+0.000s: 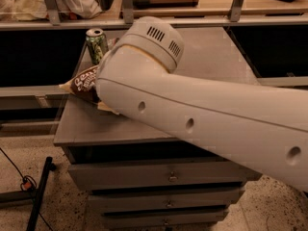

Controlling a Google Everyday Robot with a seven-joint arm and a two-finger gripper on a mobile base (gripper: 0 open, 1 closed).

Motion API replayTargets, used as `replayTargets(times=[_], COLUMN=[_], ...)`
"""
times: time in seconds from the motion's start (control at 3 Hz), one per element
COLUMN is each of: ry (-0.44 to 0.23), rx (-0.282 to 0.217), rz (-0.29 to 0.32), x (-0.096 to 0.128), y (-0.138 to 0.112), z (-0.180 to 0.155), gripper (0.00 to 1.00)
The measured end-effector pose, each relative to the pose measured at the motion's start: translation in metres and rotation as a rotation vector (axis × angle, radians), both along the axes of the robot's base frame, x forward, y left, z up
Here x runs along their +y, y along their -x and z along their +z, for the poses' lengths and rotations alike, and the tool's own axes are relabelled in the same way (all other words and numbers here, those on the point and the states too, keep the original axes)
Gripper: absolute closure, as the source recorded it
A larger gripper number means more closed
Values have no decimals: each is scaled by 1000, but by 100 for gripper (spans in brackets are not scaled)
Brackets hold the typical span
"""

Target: Move brown chip bag near green can

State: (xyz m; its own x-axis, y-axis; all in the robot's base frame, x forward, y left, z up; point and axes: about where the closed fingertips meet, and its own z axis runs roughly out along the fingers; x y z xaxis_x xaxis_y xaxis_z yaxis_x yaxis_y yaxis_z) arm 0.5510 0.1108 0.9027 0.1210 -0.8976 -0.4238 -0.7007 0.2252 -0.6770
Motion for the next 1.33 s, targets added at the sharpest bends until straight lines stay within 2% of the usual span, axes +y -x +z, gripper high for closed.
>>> replayTargets(times=[0.33,0.67,1.0,1.33], ry=[0,-27,-78,-149], rx=[-1,6,31,67], rz=[1,-5,-22,-51], x=[1,-6,-24,-63], y=[0,0,-3,-18], z=[0,10,25,40], gripper=[0,0,0,0])
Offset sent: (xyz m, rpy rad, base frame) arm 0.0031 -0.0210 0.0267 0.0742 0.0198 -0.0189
